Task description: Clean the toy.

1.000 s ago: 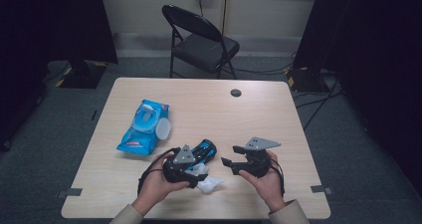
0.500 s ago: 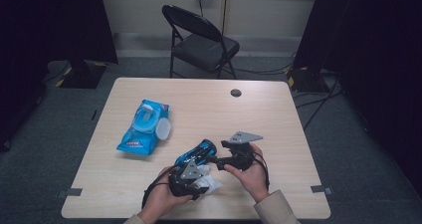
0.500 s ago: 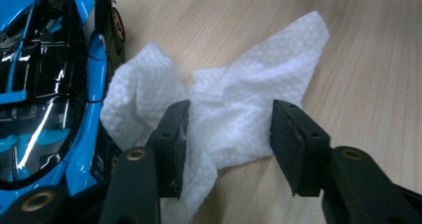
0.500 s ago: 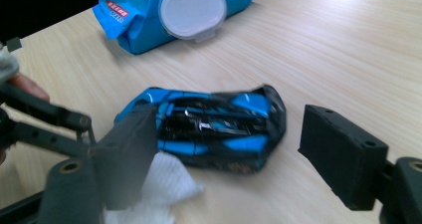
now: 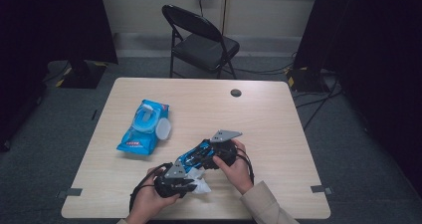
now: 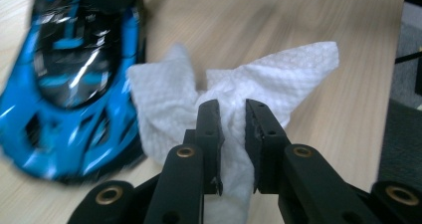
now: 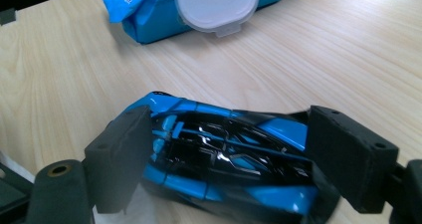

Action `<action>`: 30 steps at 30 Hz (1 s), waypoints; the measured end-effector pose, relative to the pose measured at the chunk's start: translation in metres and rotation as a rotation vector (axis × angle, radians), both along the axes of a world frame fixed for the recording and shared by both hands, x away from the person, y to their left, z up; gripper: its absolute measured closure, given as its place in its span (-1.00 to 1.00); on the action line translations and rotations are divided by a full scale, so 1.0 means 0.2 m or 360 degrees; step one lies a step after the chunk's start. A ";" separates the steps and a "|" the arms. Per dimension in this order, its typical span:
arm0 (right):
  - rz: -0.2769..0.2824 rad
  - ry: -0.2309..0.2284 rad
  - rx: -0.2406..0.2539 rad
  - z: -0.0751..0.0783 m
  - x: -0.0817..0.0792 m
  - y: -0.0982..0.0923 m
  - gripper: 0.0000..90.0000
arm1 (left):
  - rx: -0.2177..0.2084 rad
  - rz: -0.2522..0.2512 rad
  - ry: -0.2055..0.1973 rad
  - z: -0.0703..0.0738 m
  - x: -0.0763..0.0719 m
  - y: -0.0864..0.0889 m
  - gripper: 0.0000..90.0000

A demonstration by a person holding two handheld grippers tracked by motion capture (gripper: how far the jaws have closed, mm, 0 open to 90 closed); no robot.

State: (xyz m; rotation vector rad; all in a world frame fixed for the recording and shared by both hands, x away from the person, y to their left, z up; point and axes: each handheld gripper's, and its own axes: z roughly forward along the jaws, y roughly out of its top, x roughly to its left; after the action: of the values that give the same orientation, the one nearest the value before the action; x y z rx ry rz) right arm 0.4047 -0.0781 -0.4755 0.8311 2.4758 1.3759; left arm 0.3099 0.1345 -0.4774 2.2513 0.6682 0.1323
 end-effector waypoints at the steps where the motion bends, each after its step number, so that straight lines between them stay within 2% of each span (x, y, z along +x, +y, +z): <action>1: 0.0020 0.0007 -0.0004 0.00 0.00 0.01 -0.59 | 0.0006 0.0012 0.0002 0.00 -0.01 0.02 0.73; 7: 0.0104 -0.0003 -0.0094 -0.05 0.02 0.11 -0.59 | 0.0004 0.0141 0.0021 0.02 -0.03 0.18 0.74; 9: 0.0083 -0.0022 -0.0150 -0.07 0.02 0.14 -0.60 | -0.0002 0.0198 0.0014 0.02 -0.02 0.23 0.74; 12: 0.0099 -0.0035 -0.0188 -0.07 0.02 0.16 -0.69 | -0.0008 0.0268 0.0019 0.00 -0.02 0.29 0.74; 17: 0.0099 -0.0037 -0.0170 -0.08 0.02 0.16 -0.69 | 0.0009 0.0358 0.0017 -0.06 0.01 0.33 0.73; 20: 0.0096 -0.0039 -0.0164 -0.08 0.02 0.15 -0.70 | 0.0029 0.0399 -0.0018 -0.07 0.03 0.34 0.71; 25: 0.0098 -0.0055 -0.0133 -0.09 0.01 0.15 -0.70 | 0.0023 0.0419 -0.0043 -0.08 0.10 0.32 0.67; 30: 0.0098 -0.0060 -0.0117 -0.10 0.01 0.15 -0.70 | 0.0026 0.0397 -0.0035 -0.09 0.18 0.29 0.49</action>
State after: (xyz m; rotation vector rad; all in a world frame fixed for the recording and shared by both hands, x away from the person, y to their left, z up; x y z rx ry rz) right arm 0.4068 -0.0487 -0.4948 0.7123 2.5263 1.2983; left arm 0.3458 0.1932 -0.4948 2.1712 0.9370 0.2853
